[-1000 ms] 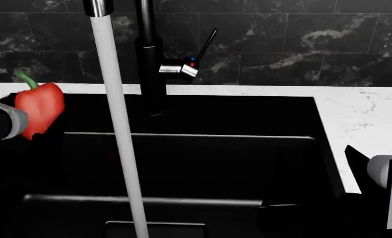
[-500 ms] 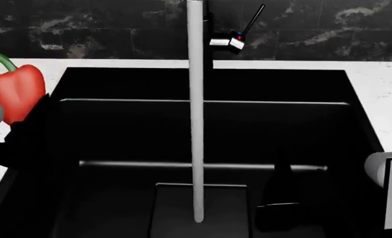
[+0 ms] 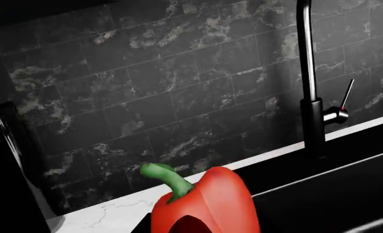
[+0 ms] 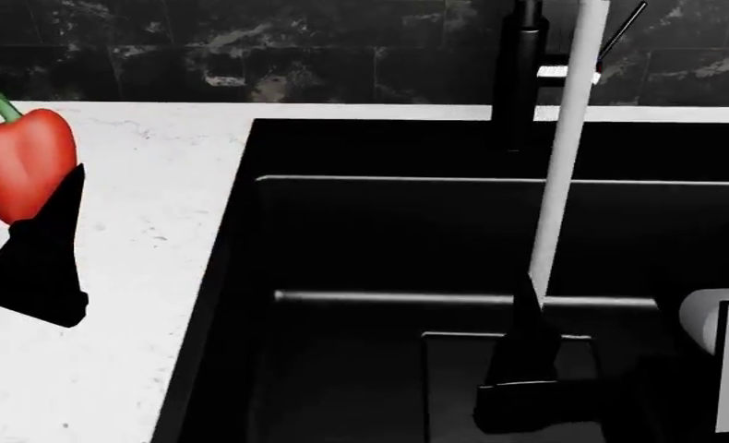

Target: Pick the eggplants and mangos from the sink and place them in one bowl. Place the bell pepper in the other bowl. Then turn off the sink faucet.

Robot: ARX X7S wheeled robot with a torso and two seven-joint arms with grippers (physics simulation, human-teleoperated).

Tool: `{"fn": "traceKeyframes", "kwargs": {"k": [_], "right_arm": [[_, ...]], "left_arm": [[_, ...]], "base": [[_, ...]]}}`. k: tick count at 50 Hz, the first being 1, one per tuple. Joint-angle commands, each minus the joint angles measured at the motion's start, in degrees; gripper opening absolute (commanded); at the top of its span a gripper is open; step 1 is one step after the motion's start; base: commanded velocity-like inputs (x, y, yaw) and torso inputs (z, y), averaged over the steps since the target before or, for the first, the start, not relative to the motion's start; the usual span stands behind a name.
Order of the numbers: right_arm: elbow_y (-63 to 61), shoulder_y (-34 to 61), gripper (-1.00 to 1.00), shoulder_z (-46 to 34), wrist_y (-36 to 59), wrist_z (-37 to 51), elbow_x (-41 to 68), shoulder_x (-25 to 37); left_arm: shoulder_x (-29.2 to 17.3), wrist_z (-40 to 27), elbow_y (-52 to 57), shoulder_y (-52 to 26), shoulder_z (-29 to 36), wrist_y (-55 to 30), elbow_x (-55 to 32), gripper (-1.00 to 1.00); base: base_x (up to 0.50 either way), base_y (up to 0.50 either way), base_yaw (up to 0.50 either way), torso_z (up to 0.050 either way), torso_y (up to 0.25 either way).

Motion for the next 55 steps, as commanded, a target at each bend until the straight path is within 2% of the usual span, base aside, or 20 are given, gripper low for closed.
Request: {"fn": "traceKeyframes", "kwargs": {"k": [1,28,43,49,52,55], "right_arm": [[-0.24,-0.54,1.00,0.14,-0.40,-0.29,-0.48,0.24],[0.19,-0.83,1.00,-1.35,-0.39,-1.51,-1.81,0.57],[0.11,-1.90,1.00,-0.96,-1.32,-1.96,-2.31,0.49],[0.40,-1.87,1.00,-0.39,-1.62,-1.54,-1.30,0.19],[0.76,-1.87,1.00,-0.50,-1.66,-1.43,-1.09,-0.09],[0.88,-2.25,1.00,-0.45,-2.02,-1.52,-1.26,-0.43]], "left_arm": [[0.45,-1.16,0.42,-0.79,-0.32,0.15,-0.92,-1.00],[2.03,-4.24,-1.16,-1.89,1.91,-2.96,1.86,-1.00],[2.13,-4.58,-1.22,-1.54,2.08,-3.06,1.73,-1.00],[3.72,-5.57,-3.09,-2.77,3.03,-5.18,0.74,-1.00],[6.53,-6.37,-6.94,-5.30,3.53,-8.31,-4.27,-1.00],[8.75,-5.62,-11.84,-6.19,3.95,-8.91,-5.11,-1.00]], "base": [[0.00,0.45,0.00,0.000,0.000],[0.01,0.15,0.00,0.000,0.000],[0.05,0.33,0.00,0.000,0.000],[0.01,0.09,0.00,0.000,0.000],[0.00,0.00,0.00,0.000,0.000],[0.00,0.00,0.00,0.000,0.000]]}}
